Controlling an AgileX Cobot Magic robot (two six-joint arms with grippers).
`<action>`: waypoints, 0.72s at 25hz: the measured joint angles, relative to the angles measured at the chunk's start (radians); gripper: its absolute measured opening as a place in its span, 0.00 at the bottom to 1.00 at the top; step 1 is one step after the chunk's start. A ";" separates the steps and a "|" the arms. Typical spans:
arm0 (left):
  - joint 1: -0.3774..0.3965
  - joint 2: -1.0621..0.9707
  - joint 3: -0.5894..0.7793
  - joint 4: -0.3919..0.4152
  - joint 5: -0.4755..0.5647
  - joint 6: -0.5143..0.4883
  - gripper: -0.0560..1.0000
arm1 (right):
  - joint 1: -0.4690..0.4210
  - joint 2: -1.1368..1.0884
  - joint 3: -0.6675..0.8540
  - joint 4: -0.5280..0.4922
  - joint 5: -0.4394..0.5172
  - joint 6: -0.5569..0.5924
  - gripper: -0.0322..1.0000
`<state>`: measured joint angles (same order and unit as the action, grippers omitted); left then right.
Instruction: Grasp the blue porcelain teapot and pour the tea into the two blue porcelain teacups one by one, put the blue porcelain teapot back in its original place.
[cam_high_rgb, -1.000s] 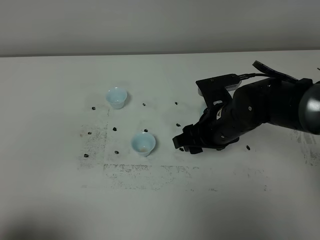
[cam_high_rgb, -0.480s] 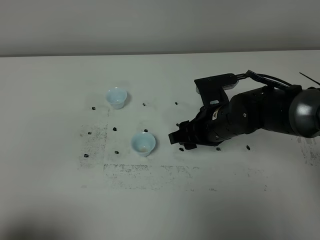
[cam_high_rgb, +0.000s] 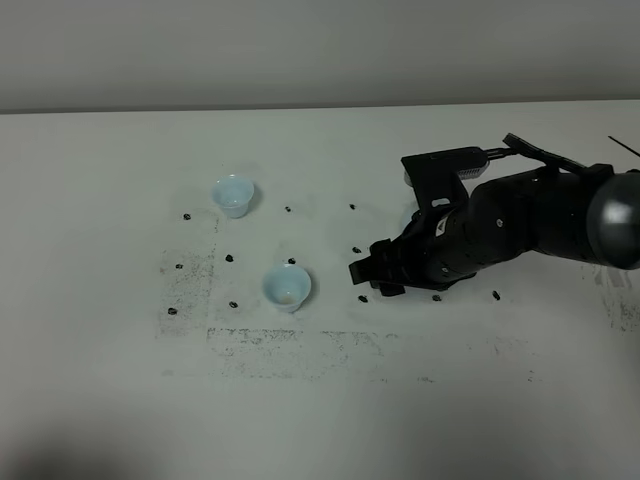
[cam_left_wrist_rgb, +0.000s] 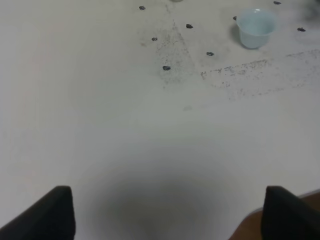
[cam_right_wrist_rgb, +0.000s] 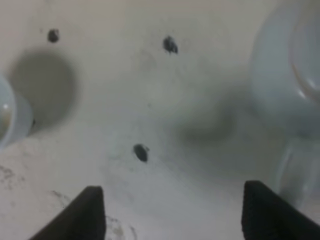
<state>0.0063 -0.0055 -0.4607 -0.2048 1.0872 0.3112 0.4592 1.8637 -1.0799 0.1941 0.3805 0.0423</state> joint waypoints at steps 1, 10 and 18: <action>0.000 0.000 0.000 0.000 0.000 0.000 0.74 | -0.003 0.000 0.000 -0.001 0.006 0.000 0.57; 0.000 0.000 0.000 0.000 0.000 0.000 0.74 | -0.011 0.000 0.000 -0.078 0.031 0.058 0.57; 0.000 0.000 0.000 0.000 0.000 0.000 0.74 | -0.022 0.000 0.000 -0.194 0.083 0.149 0.57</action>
<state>0.0063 -0.0055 -0.4607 -0.2048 1.0872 0.3112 0.4368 1.8637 -1.0799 0.0000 0.4639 0.1916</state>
